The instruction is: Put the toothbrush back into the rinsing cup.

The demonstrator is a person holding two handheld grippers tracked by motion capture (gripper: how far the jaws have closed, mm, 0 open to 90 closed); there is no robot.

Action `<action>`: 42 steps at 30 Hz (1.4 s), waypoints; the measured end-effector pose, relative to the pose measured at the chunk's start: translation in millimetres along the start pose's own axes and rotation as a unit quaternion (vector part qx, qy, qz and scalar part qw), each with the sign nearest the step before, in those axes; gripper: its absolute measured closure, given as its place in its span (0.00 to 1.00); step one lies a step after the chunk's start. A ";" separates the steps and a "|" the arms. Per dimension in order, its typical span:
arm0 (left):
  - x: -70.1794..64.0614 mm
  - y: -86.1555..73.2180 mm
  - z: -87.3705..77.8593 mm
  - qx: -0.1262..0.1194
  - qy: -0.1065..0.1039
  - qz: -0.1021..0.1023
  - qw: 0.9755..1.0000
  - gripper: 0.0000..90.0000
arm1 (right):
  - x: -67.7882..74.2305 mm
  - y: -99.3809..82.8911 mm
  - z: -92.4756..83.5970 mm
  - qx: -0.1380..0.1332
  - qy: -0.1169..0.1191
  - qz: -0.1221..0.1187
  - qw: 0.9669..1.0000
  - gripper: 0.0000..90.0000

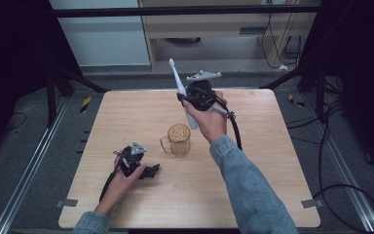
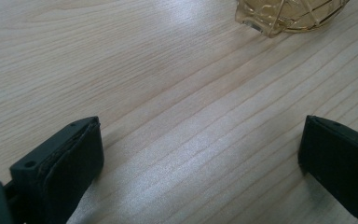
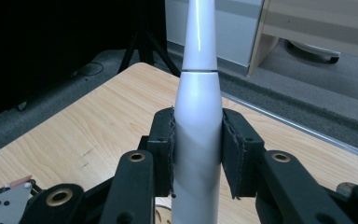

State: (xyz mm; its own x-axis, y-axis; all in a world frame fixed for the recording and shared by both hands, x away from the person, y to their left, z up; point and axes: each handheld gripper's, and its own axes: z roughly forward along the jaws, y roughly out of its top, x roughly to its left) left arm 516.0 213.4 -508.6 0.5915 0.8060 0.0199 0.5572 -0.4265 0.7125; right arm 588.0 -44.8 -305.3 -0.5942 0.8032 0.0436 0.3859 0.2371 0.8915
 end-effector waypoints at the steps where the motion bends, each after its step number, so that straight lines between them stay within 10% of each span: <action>1: 0.0 0.0 0.0 0.000 0.000 0.000 1.000 0.00 | 0.5 0.1 0.5 -0.001 0.002 0.000 1.000 0.74; 42: 0.4 -0.2 -0.2 0.000 -0.002 0.002 1.000 0.00 | 26.2 -15.6 31.1 0.005 0.016 -0.011 1.000 0.74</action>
State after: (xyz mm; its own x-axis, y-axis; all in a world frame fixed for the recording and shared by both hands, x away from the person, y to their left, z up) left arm 516.1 213.9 -508.6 0.5960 0.8027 0.0199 0.5551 -0.4298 0.7122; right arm 588.3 -10.4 -332.1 -0.6246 0.7800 0.0376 0.3786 0.2603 0.8882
